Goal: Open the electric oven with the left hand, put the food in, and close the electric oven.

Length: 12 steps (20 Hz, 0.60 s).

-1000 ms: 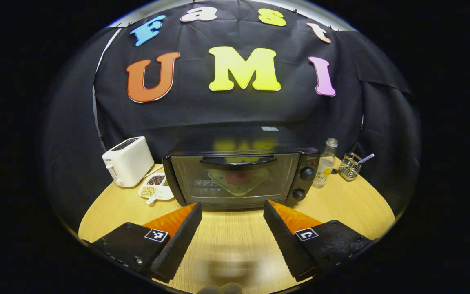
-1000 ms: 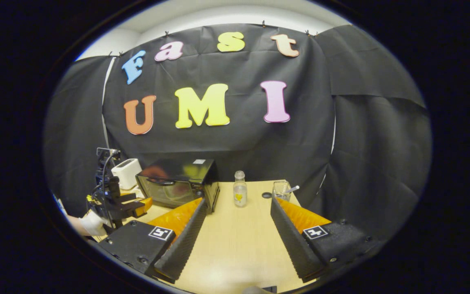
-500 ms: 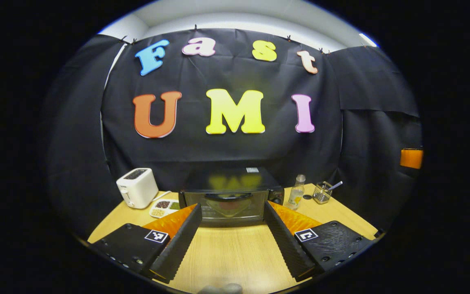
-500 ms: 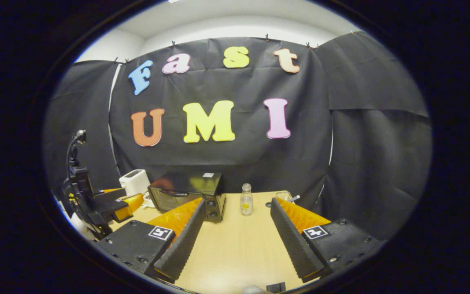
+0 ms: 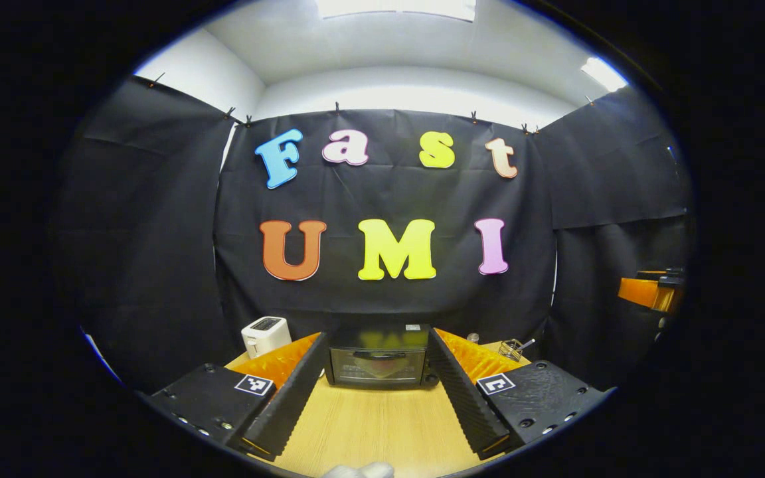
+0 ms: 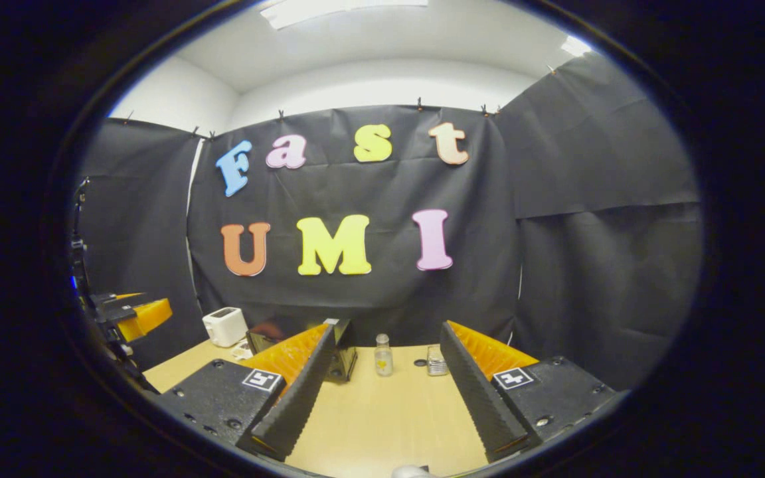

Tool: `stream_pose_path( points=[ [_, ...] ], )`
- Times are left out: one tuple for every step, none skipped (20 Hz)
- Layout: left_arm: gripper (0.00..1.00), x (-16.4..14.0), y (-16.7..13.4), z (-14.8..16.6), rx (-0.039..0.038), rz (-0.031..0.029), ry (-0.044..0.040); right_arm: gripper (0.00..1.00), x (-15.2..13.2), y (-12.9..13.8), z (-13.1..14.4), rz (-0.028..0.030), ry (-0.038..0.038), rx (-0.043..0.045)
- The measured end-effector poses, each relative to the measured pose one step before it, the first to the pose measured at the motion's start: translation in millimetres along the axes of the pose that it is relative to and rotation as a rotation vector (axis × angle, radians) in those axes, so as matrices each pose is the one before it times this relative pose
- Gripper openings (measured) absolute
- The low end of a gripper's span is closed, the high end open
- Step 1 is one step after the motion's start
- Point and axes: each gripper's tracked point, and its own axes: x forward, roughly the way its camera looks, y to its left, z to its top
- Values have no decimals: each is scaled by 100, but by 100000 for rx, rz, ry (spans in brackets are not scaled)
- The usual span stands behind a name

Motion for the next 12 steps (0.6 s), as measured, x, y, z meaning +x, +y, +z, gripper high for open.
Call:
stream_pose_path(
  points=[
    [95, -1165, 7, -24, 722, 1274, 105, 96, -895, -146, -364, 642, 143, -979],
    [95, -976, 90, 2, 1031, 1311, 100, 96, -645, -96, -299, 742, -7, -784],
    [95, -790, -150, -118, 883, 926, 285, 96, -476, 43, -433, 970, 594, -200],
    [95, -661, -210, -204, 769, 350, 579, 96, -505, 31, -473, 835, 446, 108],
    [95, -662, -25, -316, 563, 686, 883, 96, -252, 125, -469, 914, 828, 702],
    [96, -440, 16, -306, 279, 556, 1328, 96, -197, 204, -341, 1145, 972, 634],
    [96, -420, 66, -134, 380, 393, 790, 96, 15, 167, -343, 951, 1015, 842],
    [96, -289, 59, -22, 317, 581, 890, 96, -29, 125, -88, 615, 579, 957],
    [96, -265, 174, 96, 187, 347, -103, 96, 191, 10, 63, 9, -181, 768],
    [96, -32, 88, 89, 82, -49, -265, 96, 82, -77, 206, -441, -289, 427],
    [96, 55, 195, 93, 33, 29, 56, 96, 182, -29, 261, -523, -626, 380],
    [96, 140, 241, 112, 53, -125, -175, 96, 120, 23, 364, -687, -724, 203]
  ],
)
